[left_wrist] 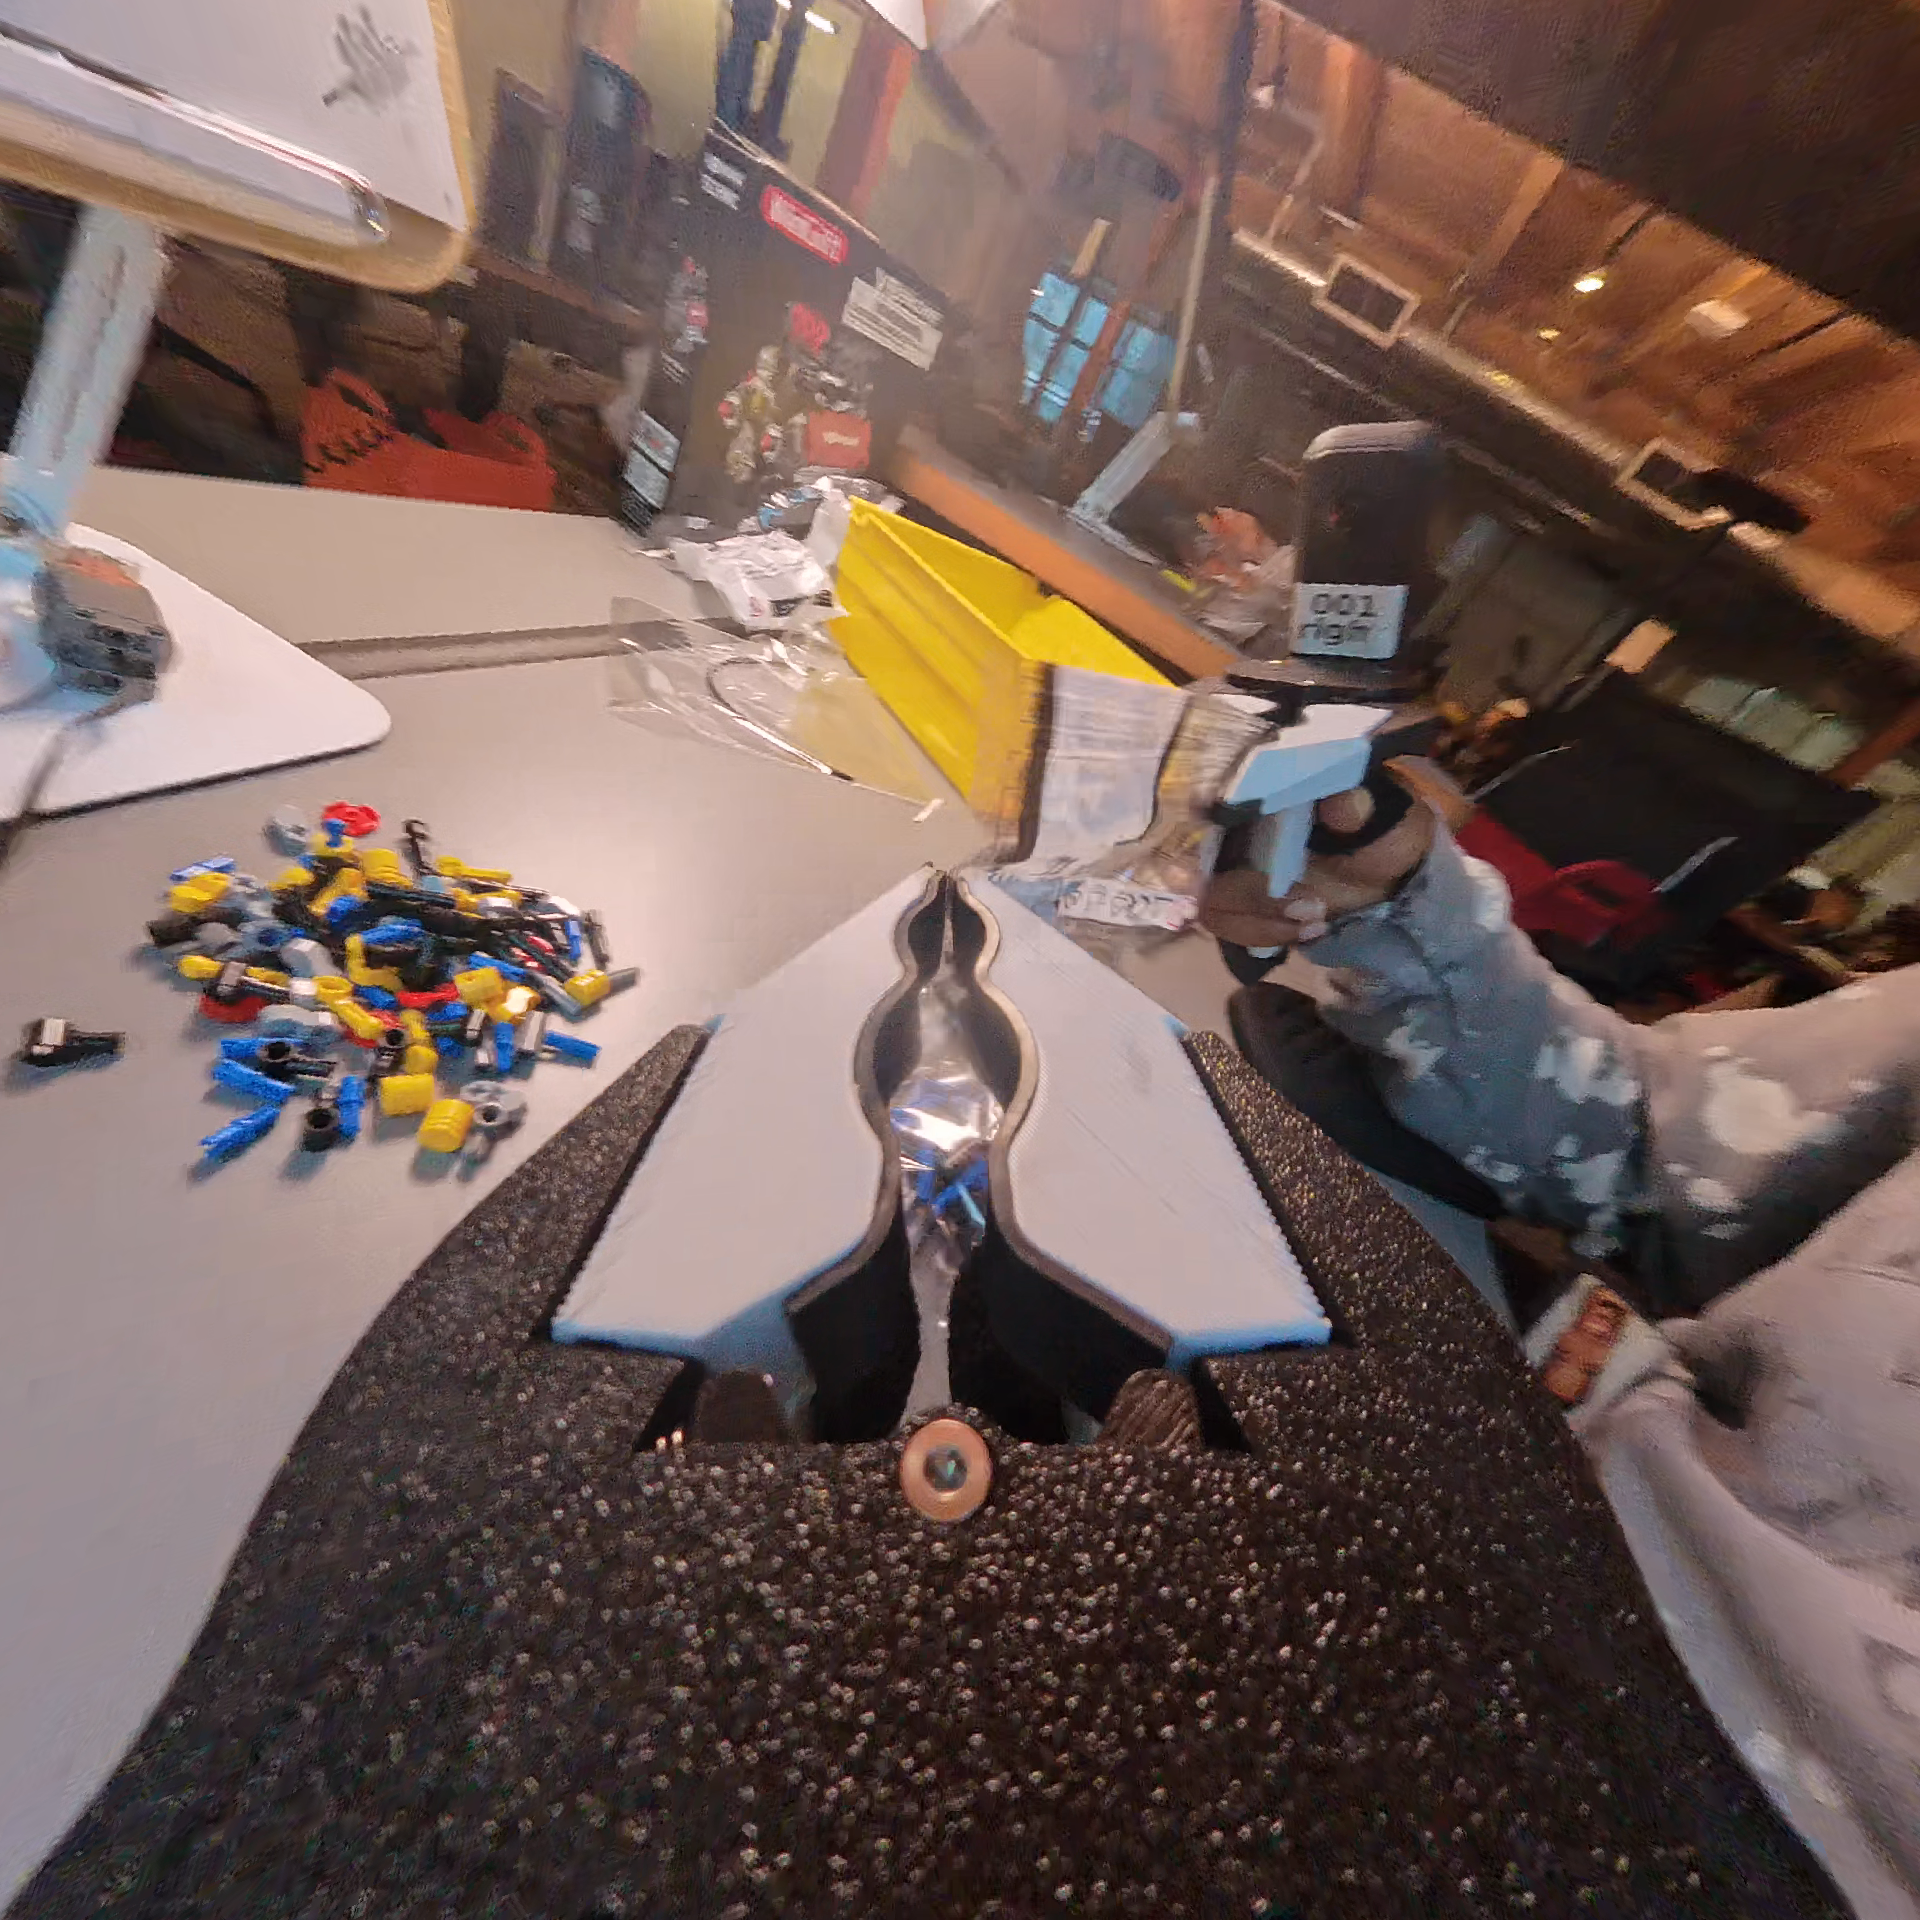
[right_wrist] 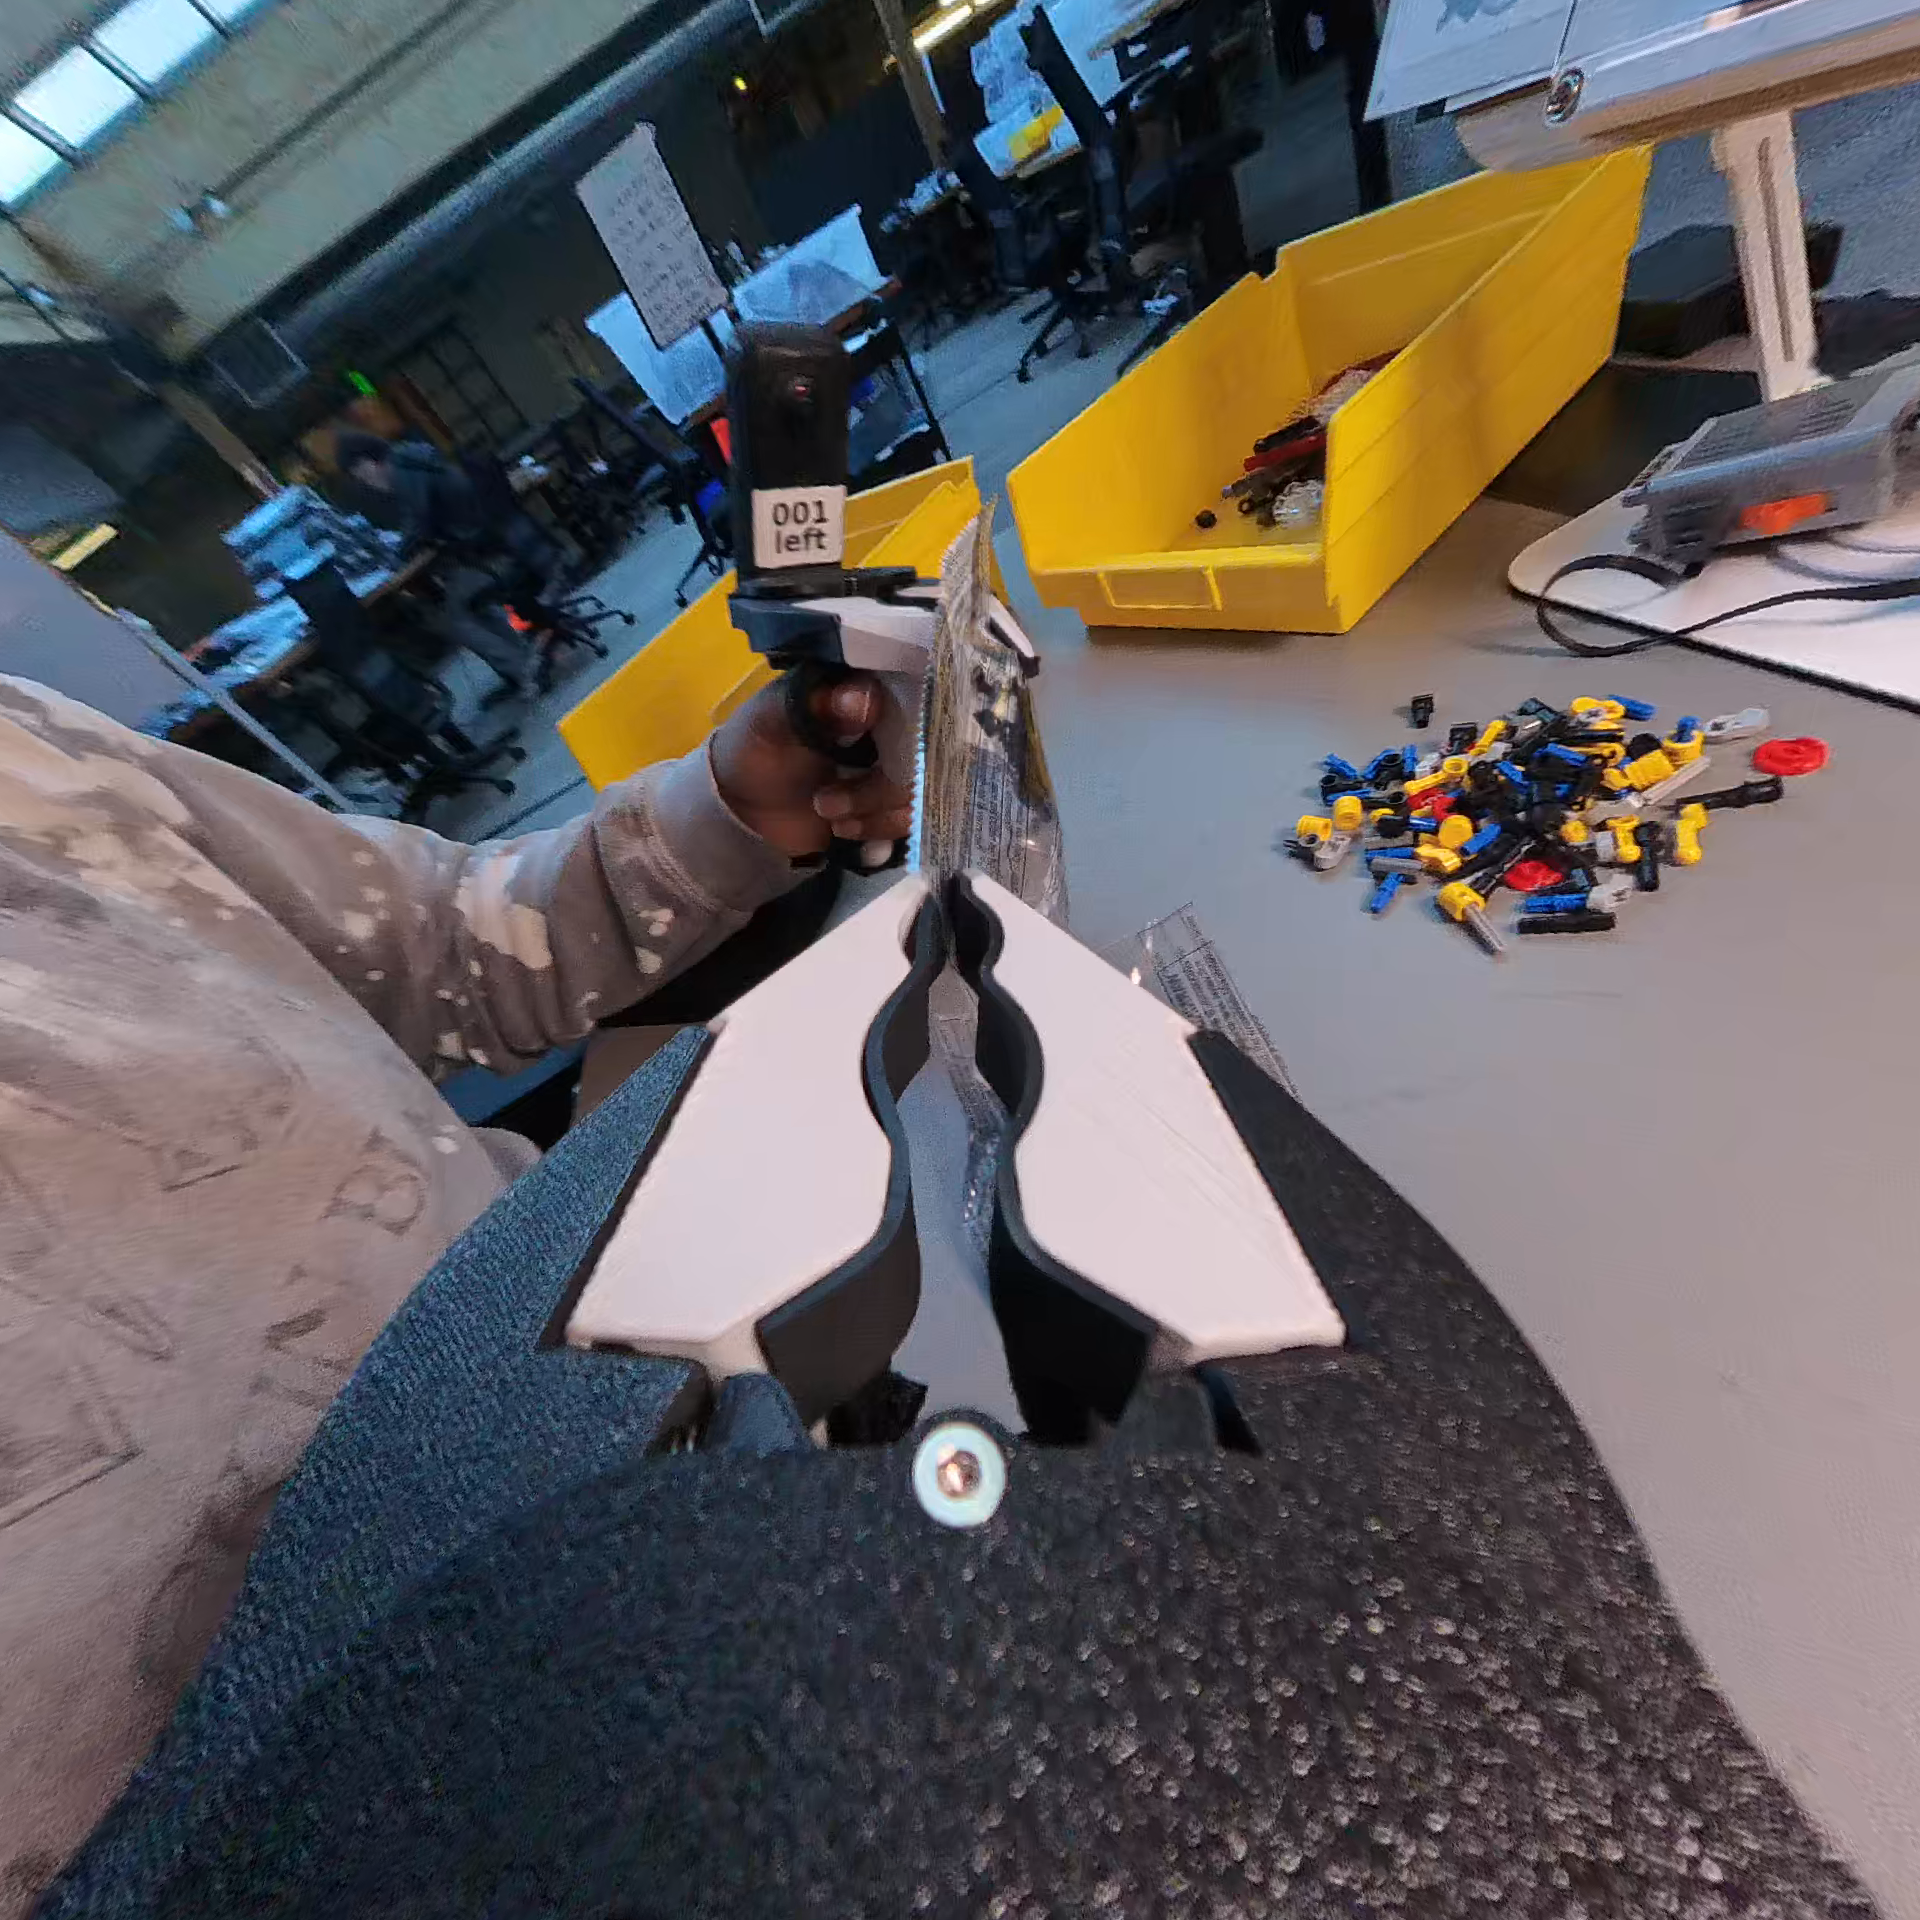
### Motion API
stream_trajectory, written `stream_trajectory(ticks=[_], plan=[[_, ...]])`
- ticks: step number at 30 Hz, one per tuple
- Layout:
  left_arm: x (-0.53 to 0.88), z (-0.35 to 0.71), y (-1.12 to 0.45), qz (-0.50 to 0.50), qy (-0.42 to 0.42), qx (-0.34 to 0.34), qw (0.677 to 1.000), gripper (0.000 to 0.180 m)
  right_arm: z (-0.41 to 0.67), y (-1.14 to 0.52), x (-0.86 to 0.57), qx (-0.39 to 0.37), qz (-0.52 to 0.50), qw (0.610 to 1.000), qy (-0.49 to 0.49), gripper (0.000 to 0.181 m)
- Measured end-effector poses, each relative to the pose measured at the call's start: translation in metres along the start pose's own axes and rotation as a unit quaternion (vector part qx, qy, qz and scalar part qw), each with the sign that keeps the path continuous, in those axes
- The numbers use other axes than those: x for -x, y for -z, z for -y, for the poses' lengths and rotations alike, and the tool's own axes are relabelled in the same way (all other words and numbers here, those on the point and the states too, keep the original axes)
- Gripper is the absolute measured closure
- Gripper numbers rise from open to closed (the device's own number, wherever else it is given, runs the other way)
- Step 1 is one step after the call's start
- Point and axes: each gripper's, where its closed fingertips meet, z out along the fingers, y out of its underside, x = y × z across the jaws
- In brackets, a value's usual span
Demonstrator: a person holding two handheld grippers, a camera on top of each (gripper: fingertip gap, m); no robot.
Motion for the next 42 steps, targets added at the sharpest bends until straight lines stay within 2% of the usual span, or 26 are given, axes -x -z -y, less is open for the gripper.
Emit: stream_trajectory(ticks=[2, 6, 10, 15, 18, 22, 26, 32, 34, 37, 42], plan=[[-0.009, -0.006, -0.003, -0.034, 0.016, 0.02, 0.999, 0.18, 0.001, 0.009, -0.001, -0.002, 0.022, 0.999, -0.025, 0.181], [-0.025, -0.012, -0.008, -0.085, 0.048, 0.037, 0.995, 0.18, 0.011, 0.03, -0.018, -0.035, 0.004, 0.999, -0.037, 0.181], [-0.03, -0.011, -0.006, -0.134, 0.115, 0.013, 0.984, 0.18, 0.014, 0.029, -0.03, -0.065, -0.027, 0.997, 0.002, 0.18], [-0.027, -0.001, -0.001, -0.152, 0.158, -0.027, 0.975, 0.18, 0.006, 0.013, -0.032, -0.068, -0.01, 0.998, -0.014, 0.137], [-0.026, 0.001, 0.0, -0.158, 0.168, -0.037, 0.972, 0.18, -0.013, -0.007, -0.035, -0.033, -0.022, 0.999, -0.002, 0.126], [-0.023, 0.002, 0.002, -0.151, 0.17, -0.041, 0.973, 0.18, -0.024, -0.024, -0.034, -0.025, -0.027, 0.999, 0.009, 0.126], [-0.022, 0.006, 0.004, -0.148, 0.173, -0.051, 0.972, 0.18, -0.026, -0.029, -0.034, -0.016, -0.054, 0.996, 0.073, 0.124], [-0.024, 0.007, 0.003, -0.158, 0.193, -0.059, 0.967, 0.18, -0.025, -0.03, -0.049, 0.005, -0.183, 0.954, 0.237, 0.131], [-0.028, 0.009, 0.003, -0.177, 0.214, -0.069, 0.958, 0.18, -0.017, -0.025, -0.055, -0.013, -0.224, 0.936, 0.27, 0.144], [-0.037, 0.009, 0.001, -0.201, 0.226, -0.067, 0.951, 0.18, 0.001, -0.009, -0.058, -0.061, -0.243, 0.935, 0.252, 0.151], [-0.049, 0.003, -0.005, -0.228, 0.236, -0.054, 0.943, 0.18, 0.002, -0.012, -0.045, -0.083, -0.192, 0.946, 0.249, 0.151]])
